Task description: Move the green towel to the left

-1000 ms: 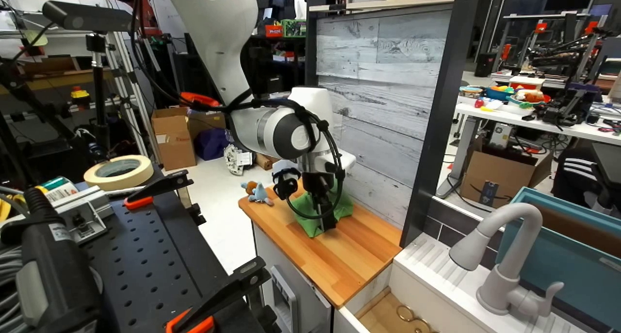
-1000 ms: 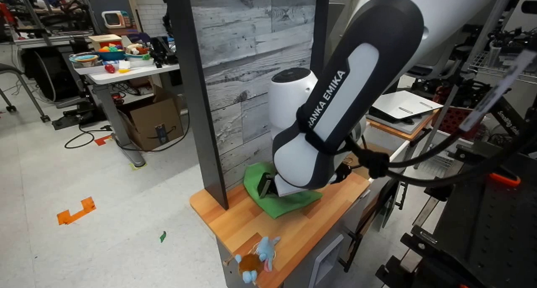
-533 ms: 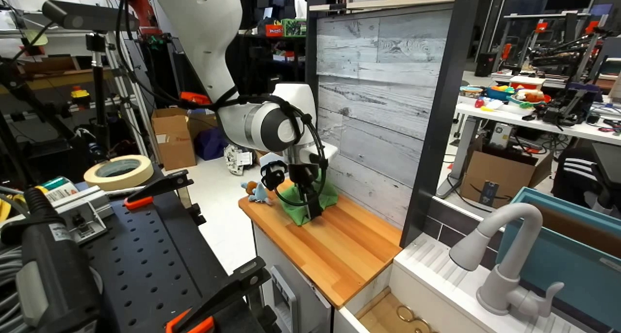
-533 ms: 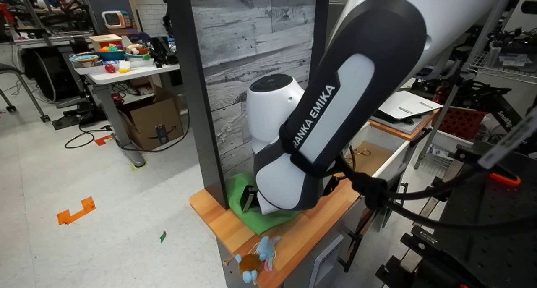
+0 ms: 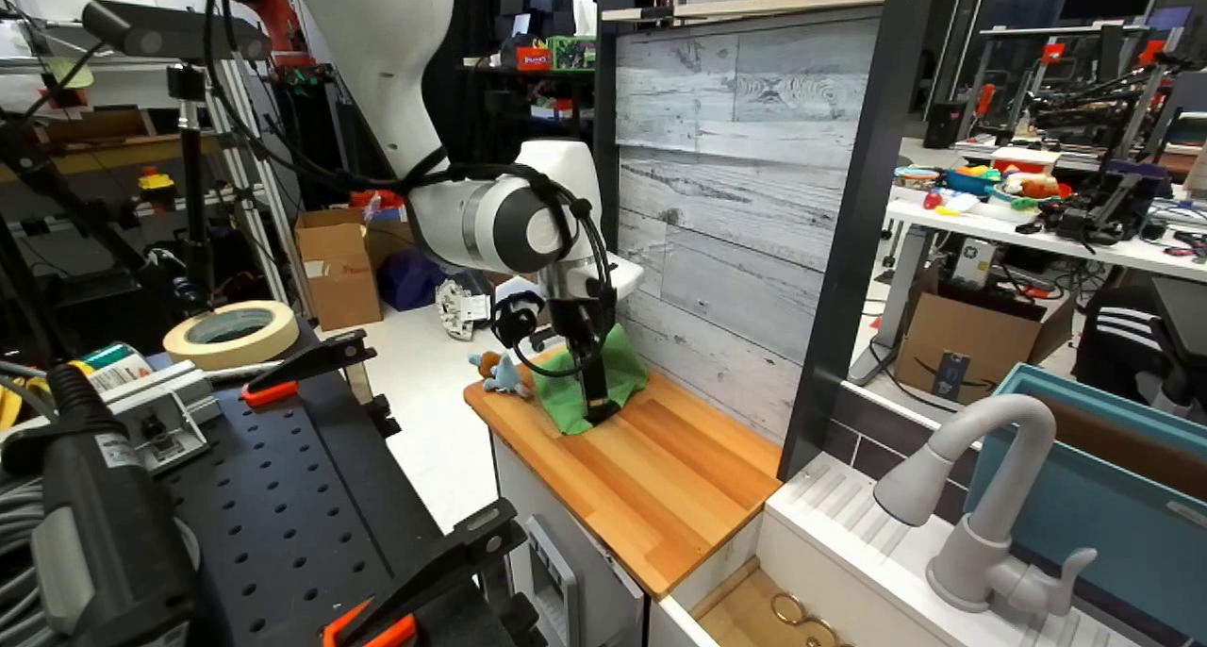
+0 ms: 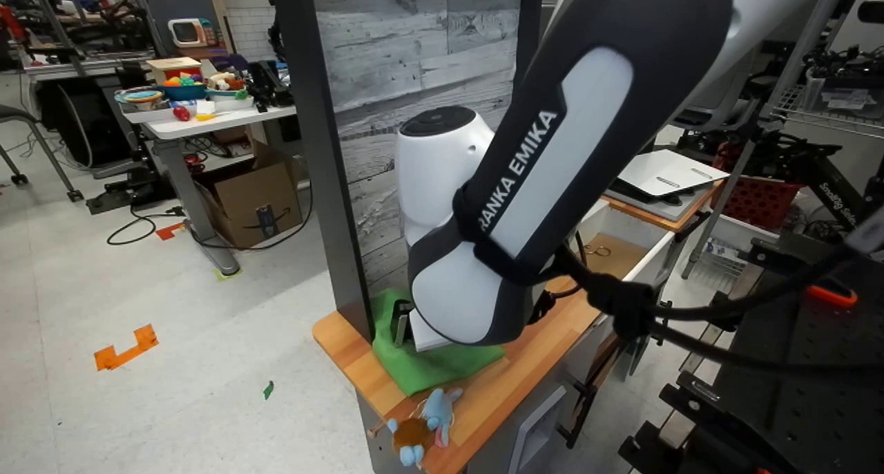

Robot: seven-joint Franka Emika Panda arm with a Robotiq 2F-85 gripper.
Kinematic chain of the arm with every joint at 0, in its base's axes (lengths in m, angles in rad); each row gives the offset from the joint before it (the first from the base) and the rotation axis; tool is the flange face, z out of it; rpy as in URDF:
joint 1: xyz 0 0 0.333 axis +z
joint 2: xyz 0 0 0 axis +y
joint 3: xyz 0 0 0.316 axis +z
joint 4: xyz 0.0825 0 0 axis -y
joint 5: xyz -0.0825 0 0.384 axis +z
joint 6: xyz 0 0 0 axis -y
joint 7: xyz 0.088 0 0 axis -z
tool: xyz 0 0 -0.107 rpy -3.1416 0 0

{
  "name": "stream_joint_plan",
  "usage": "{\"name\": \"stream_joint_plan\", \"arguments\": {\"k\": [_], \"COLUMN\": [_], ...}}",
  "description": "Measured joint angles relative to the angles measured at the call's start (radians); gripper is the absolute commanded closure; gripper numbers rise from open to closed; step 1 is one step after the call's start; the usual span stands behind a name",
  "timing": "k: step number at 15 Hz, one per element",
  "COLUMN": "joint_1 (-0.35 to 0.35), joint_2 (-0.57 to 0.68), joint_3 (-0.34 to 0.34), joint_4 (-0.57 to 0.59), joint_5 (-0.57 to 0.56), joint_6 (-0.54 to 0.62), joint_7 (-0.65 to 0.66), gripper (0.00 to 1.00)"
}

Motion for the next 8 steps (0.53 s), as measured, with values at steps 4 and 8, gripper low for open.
{"name": "stream_joint_plan", "arguments": {"k": [4, 8], "joint_1": [0.005, 0.025], "joint_2": [-0.140, -0.286], "joint_3": [0.000, 0.000], "joint_4": [-0.179, -0.378], "joint_5": [0.000, 0.000], "joint_6": [0.093, 0.224], "joint_7": [0.001, 0.000], "gripper": [0.00, 0.00]}}
